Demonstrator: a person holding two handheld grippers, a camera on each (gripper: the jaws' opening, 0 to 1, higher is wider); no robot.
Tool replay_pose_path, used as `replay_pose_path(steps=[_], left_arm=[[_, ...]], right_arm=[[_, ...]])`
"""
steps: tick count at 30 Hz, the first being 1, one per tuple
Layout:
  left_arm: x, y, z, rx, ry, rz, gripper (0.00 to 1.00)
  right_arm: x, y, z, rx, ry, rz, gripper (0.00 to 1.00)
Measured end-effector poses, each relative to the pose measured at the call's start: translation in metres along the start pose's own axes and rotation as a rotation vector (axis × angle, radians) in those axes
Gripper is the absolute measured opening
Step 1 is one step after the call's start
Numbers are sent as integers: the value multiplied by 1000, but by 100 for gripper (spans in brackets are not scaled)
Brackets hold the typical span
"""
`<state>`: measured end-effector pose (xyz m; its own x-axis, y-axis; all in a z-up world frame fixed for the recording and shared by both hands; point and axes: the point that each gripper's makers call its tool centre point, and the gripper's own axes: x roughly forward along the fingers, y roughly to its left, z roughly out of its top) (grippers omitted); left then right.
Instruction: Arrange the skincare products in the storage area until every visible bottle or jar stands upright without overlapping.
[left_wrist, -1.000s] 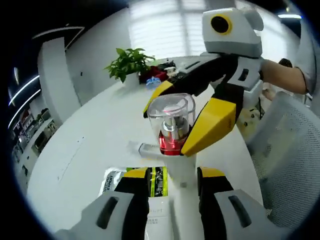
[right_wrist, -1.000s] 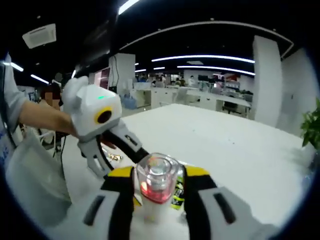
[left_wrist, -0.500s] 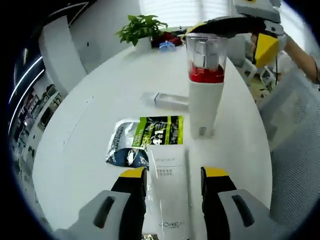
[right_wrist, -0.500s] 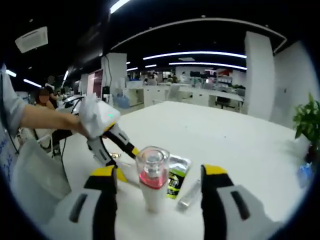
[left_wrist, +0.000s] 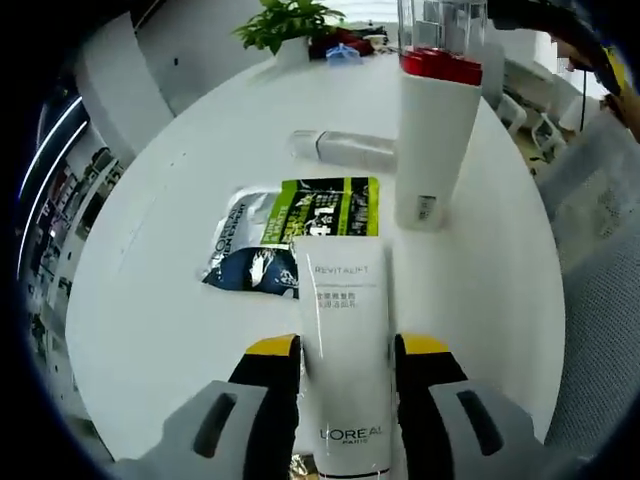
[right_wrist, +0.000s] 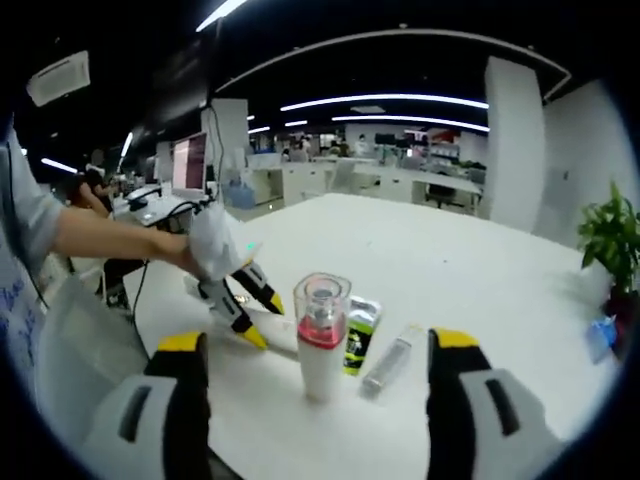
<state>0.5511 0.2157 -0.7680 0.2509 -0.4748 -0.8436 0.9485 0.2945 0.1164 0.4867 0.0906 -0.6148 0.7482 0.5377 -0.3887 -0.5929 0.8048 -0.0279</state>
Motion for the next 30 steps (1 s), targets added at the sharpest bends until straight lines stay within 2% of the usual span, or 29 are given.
replay_pose_path(steps=[6,14,23,30], left_arm=[[0,-1,1,-27,-6,-12,32],[-1,-3,1,-21,-17,-7,32],[-7,-5,4,40,-19,26,30],[-25,1,16,12,-93,64,30]], right_arm=[[-7,5,1,15,-11,-4,92],[-7,10,0,26,-18,3,92],[-8,16,-2,37,-20,10,92],[-9,18,0,43,-29,13,91]])
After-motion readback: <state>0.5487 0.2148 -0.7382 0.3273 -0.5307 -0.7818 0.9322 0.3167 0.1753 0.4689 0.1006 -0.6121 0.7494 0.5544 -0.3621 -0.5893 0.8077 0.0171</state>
